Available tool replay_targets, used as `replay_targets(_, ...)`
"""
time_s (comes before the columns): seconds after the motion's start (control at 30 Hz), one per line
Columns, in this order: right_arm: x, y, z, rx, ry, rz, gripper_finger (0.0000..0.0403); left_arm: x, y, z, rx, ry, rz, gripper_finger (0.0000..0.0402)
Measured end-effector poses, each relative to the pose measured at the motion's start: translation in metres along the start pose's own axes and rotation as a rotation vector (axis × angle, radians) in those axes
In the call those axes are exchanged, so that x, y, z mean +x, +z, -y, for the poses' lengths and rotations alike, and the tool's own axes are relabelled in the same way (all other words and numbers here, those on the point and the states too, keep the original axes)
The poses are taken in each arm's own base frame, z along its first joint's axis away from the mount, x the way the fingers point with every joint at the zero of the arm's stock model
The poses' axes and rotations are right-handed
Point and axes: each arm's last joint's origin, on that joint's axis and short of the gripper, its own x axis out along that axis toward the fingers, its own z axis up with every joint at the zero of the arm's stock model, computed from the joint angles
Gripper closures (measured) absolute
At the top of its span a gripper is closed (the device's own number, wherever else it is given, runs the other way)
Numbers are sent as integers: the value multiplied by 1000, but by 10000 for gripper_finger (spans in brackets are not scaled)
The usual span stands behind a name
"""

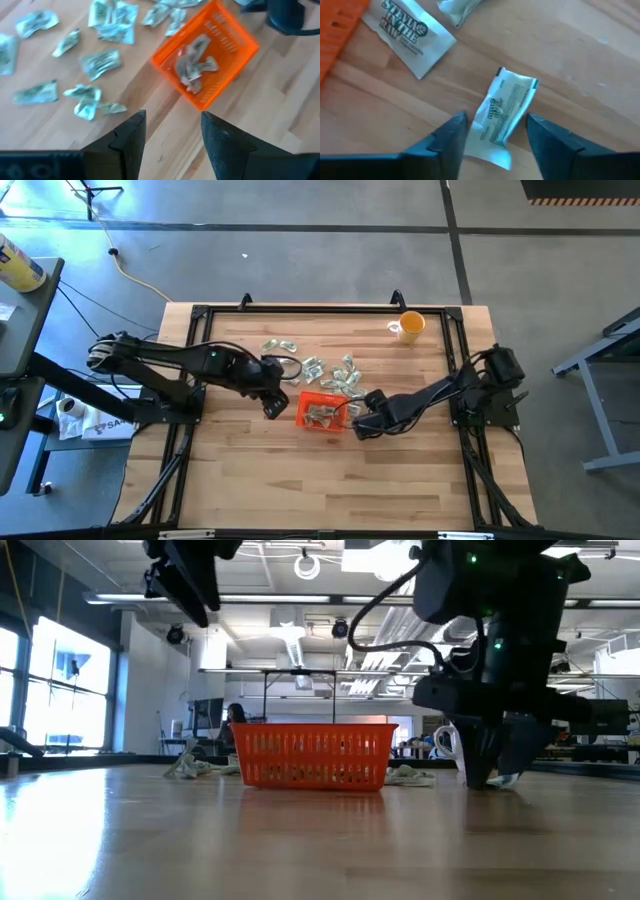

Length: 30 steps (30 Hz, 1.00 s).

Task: Pick and place Stevia / Truvia into bins
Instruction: Put the stevia packet into the orange bin

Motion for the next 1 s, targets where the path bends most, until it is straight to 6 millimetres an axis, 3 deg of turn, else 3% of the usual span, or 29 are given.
replay_targets(0.13, 4, -1, -4, -12, 21, -33, 280, -4, -4, -6, 5, 37, -31, 192)
replay_targets(0.27, -11, 4, -6, -53, 87, -21, 378, -9, -10, -12, 16, 67, -77, 202)
replay_targets(0.47, -75, 36, -18, -85, 220, 160, 387, -32, -25, -15, -13, 34, -66, 219)
replay_targets(0.57, -89, 58, -36, -209, 370, 189, 397, -43, -34, -19, -46, 36, -9, 224)
replay_targets(0.63, -89, 74, -50, -254, 515, 150, 388, -48, -38, -22, -76, 37, 29, 224)
replay_targets(0.7, -79, 84, -57, -275, 549, 99, 357, -49, -41, -24, -91, 45, 27, 222)
replay_targets(0.8, -67, 94, -62, -294, 501, 76, 289, -48, -43, -26, -92, 48, 24, 217)
replay_targets(0.9, -78, 100, -58, -342, 438, 95, 213, -45, -45, -26, -91, 44, 5, 212)
replay_targets(1.0, -83, 90, -44, -454, 249, 90, 140, -41, -47, -26, -96, 51, -13, 212)
